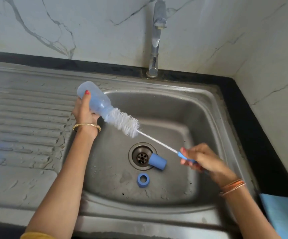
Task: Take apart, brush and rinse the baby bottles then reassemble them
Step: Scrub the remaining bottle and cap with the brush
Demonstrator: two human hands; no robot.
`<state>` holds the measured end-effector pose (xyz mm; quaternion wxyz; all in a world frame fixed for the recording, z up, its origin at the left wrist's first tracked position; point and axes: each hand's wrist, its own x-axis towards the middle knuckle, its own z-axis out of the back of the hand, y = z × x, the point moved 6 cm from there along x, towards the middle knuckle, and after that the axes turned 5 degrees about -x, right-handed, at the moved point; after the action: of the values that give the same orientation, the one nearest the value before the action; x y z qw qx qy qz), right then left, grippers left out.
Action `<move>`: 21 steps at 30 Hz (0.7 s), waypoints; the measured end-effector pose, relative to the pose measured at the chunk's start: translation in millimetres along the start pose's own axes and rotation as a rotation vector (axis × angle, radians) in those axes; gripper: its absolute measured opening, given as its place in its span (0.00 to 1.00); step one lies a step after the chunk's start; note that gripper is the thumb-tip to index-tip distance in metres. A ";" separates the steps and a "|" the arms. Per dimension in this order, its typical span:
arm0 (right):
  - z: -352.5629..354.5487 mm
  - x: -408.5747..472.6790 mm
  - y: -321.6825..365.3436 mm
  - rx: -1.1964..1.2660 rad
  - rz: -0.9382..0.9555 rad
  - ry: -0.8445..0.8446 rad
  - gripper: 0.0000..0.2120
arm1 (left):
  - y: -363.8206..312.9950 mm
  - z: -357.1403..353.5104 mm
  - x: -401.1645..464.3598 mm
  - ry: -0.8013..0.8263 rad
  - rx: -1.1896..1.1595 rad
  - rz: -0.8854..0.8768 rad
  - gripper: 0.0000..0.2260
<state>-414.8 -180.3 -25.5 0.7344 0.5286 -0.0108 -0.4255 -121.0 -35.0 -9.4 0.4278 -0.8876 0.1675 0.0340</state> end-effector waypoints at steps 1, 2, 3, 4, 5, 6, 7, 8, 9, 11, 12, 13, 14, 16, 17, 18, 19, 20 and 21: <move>-6.2 -3.6 -3.8 0.179 -0.094 0.175 0.19 | 2.2 -1.1 0.8 0.020 -0.054 0.037 0.13; -7.9 -3.5 -5.3 0.242 -0.102 0.225 0.20 | 2.5 -3.9 0.0 0.041 -0.101 0.067 0.15; -6.8 -0.8 -4.9 0.251 -0.054 0.189 0.19 | 1.9 -4.7 -0.5 0.039 -0.126 0.075 0.17; -2.9 1.0 -2.3 0.199 0.040 0.100 0.17 | 1.8 -3.3 -0.5 0.019 -0.141 0.069 0.18; 1.3 2.3 0.5 0.118 0.137 -0.034 0.14 | 2.2 -0.4 0.4 -0.010 -0.140 0.052 0.19; 6.2 2.4 4.3 -0.030 0.239 -0.199 0.11 | 1.5 1.8 0.5 -0.039 -0.129 0.030 0.19; 11.8 1.3 8.2 -0.240 0.335 -0.378 0.11 | 0.8 4.4 0.0 -0.068 -0.107 0.006 0.17; 14.4 -2.0 12.0 -0.455 0.424 -0.544 0.10 | 0.3 5.8 -0.7 -0.083 -0.083 -0.015 0.16; 14.2 -8.2 16.7 -0.583 0.510 -0.676 0.11 | 0.2 6.3 -0.4 -0.082 -0.063 -0.031 0.15; 14.1 -17.1 22.8 -0.640 0.572 -0.813 0.13 | 0.1 3.6 -1.5 -0.044 -0.037 -0.042 0.11; 15.8 -16.3 24.4 -0.584 0.520 -0.793 0.14 | 0.4 0.7 -3.0 -0.016 -0.040 -0.040 0.08; 17.0 -10.9 22.2 -0.458 0.431 -0.685 0.14 | 0.8 -1.2 -3.1 0.008 -0.055 -0.037 0.05; 13.0 -3.7 16.2 -0.265 0.304 -0.478 0.15 | 0.5 -3.4 -3.5 0.027 -0.080 -0.033 0.04; -11.5 -2.2 3.6 0.148 -0.017 0.040 0.19 | -1.8 -5.7 -2.6 0.057 -0.138 -0.032 0.07; -21.6 -6.6 0.3 0.262 -0.130 0.196 0.20 | -3.1 -6.1 -1.1 0.069 -0.161 -0.034 0.10; -26.2 -6.9 -3.6 0.294 -0.174 0.255 0.20 | -4.7 -6.7 -0.8 0.075 -0.172 -0.036 0.12; -26.4 -5.3 -4.4 0.298 -0.172 0.248 0.19 | -5.7 -6.5 -0.4 0.074 -0.172 -0.042 0.12; -24.7 -2.8 -3.4 0.290 -0.143 0.205 0.19 | -6.2 -5.8 -0.8 0.072 -0.170 -0.052 0.10; -22.0 0.3 -2.0 0.257 -0.091 0.132 0.18 | -5.7 -4.1 -1.0 0.063 -0.164 -0.064 0.08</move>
<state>-405.6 -163.7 -37.0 0.6396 0.6452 0.0073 -0.4179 -120.5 -34.5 -2.3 0.3490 -0.9252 0.1491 0.0060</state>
